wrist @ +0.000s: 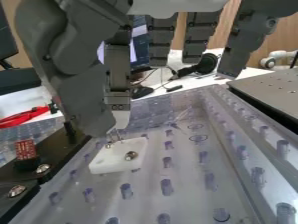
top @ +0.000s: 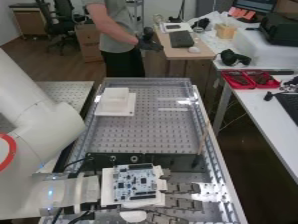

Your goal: Grab the paper clip and place it in the clear container

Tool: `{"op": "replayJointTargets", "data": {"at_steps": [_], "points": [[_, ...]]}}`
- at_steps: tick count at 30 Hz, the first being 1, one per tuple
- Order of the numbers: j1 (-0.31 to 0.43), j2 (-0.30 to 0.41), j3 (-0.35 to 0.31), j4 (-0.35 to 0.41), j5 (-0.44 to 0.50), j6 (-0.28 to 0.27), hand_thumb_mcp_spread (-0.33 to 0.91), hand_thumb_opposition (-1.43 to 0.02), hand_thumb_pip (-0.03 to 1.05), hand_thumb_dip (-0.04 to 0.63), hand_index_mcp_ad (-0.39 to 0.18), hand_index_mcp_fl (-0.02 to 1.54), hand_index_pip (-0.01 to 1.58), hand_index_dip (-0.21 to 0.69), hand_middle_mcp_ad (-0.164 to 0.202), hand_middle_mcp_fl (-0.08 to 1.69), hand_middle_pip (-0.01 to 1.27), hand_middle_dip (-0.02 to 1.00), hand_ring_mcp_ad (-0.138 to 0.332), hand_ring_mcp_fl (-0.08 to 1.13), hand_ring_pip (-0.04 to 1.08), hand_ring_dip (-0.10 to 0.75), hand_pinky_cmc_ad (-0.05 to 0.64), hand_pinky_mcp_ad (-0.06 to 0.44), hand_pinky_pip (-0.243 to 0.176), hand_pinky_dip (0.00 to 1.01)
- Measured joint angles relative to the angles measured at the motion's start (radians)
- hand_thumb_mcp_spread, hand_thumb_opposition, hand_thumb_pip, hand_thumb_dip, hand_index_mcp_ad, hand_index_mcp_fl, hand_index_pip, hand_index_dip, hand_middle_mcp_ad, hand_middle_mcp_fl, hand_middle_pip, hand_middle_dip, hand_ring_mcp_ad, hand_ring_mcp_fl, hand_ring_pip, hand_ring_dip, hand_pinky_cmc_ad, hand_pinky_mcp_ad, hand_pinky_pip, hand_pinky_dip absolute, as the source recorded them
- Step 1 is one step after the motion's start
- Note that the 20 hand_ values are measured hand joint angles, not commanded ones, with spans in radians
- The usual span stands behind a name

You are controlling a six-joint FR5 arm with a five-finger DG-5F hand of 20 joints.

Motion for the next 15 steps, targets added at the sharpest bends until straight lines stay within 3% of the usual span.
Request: {"op": "replayJointTargets", "data": {"at_steps": [6,11,15], "points": [[0.0,0.001,-0.008,0.018,0.004,0.01,0.41,-0.82,0.72,0.272,-0.208,0.32,1.51,-0.019,0.033,0.02,0.13,0.18,0.113,0.0,0.11,0.096,0.323,0.274,-0.063,0.42],[0.001,0.006,-0.025,0.063,0.008,0.04,0.45,-0.9,0.66,0.267,-0.206,0.5,1.52,-0.028,0.037,0.05,0.13,0.18,0.119,0.0,0.09,0.096,0.319,0.274,-0.061,0.39],[0.001,0.009,-0.036,0.094,0.014,0.071,0.46,-0.91,0.62,0.267,-0.208,0.59,1.42,-0.024,0.033,0.13,0.13,0.18,0.099,0.0,0.1,0.096,0.316,0.272,-0.061,0.33]]}}
